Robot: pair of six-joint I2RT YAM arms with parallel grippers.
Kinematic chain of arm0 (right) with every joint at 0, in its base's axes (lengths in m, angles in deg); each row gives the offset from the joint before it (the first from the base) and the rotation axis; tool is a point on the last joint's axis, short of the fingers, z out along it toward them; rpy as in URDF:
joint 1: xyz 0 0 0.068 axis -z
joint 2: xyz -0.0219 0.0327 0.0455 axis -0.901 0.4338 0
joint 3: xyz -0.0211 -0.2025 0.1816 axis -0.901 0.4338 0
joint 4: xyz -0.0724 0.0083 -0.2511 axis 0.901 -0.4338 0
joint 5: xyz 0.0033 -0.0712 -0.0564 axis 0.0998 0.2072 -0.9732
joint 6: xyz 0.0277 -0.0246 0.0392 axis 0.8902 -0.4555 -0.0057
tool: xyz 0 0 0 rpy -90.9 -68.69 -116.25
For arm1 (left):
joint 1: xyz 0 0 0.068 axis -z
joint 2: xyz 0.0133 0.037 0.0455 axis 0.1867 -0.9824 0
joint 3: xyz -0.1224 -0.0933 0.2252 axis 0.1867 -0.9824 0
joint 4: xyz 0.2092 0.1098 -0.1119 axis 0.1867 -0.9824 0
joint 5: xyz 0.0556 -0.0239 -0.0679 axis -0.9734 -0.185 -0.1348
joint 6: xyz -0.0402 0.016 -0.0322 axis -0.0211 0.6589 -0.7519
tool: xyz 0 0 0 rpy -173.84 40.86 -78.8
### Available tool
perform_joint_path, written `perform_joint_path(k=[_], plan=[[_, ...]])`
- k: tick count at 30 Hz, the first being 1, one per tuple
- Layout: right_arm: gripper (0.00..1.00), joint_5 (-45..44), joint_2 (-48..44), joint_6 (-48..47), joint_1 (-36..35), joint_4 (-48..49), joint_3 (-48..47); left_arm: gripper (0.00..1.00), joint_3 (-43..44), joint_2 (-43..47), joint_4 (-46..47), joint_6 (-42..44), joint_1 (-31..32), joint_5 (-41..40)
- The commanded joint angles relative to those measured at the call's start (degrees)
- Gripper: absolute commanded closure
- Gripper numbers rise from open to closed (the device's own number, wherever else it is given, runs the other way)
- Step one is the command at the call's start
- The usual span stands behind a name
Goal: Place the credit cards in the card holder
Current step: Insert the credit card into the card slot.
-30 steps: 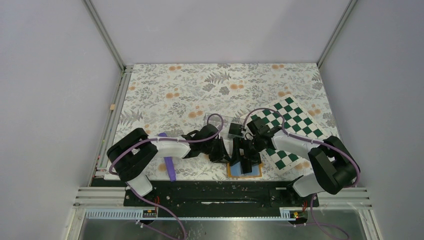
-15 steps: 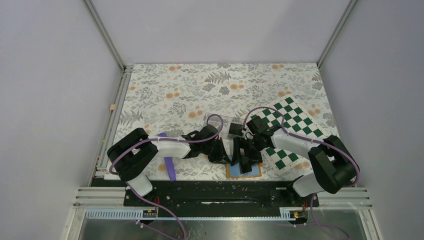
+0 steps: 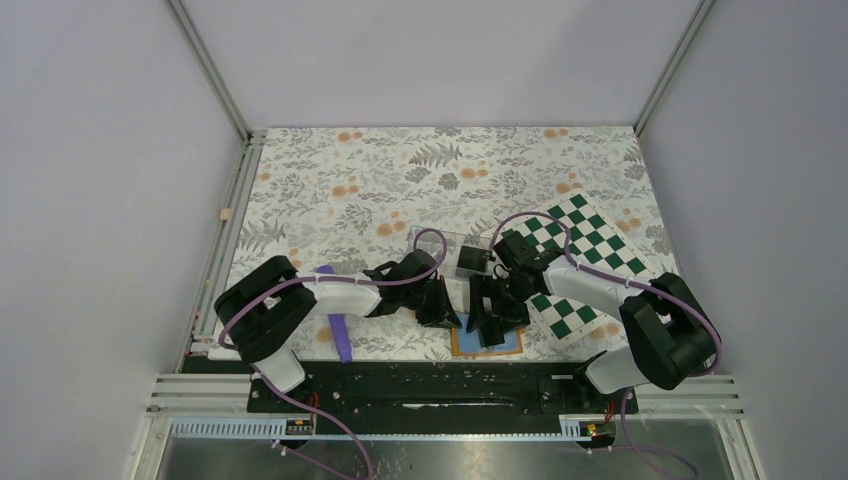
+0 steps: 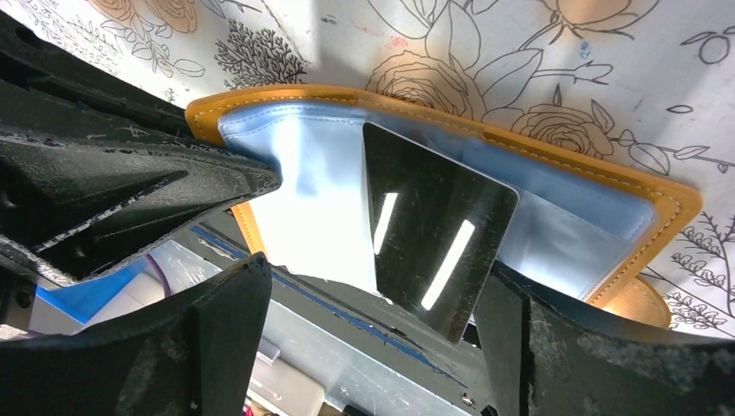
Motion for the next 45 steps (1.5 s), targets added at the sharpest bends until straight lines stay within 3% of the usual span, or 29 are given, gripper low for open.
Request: perform_joint_path(k=[1, 3, 7, 10, 24, 31, 43, 45], plan=[[0.11, -5.5, 1.4, -2.8, 0.0, -3.9, -0.4, 1.0, 0.6, -0.8, -3.1, 2.2, 0.0, -0.5], [0.12, -4.7, 2.3, -3.2, 0.0, -3.1, -0.3, 0.97, 1.0, -1.1, -3.1, 2.8, 0.0, -0.1], [0.13, -3.6, 3.6, -3.7, 0.0, -2.0, 0.5, 0.69, 1.1, -0.9, -3.0, 3.2, 0.0, 0.1], [0.13, -3.0, 4.1, -3.9, 0.0, -1.6, 1.0, 0.62, 1.1, -0.3, -3.1, 3.2, 0.0, -0.2], [0.23, -6.3, 2.6, -6.0, -0.1, -6.6, -0.9, 0.64, 2.0, 0.3, -4.0, 4.3, 0.0, -0.9], [0.12, -9.0, -0.1, -4.1, 0.0, -8.1, -1.2, 0.63, 3.0, -0.1, -5.4, 5.5, 0.0, -1.4], [0.12, -4.7, -2.5, -3.2, 0.2, -4.3, -0.5, 0.63, -0.4, -4.6, 14.4, 0.1, 0.0, 5.8], [0.13, -4.5, -2.1, -3.4, 0.1, -4.2, -0.5, 0.67, -0.5, -5.6, 17.7, -1.0, 0.0, 6.9]])
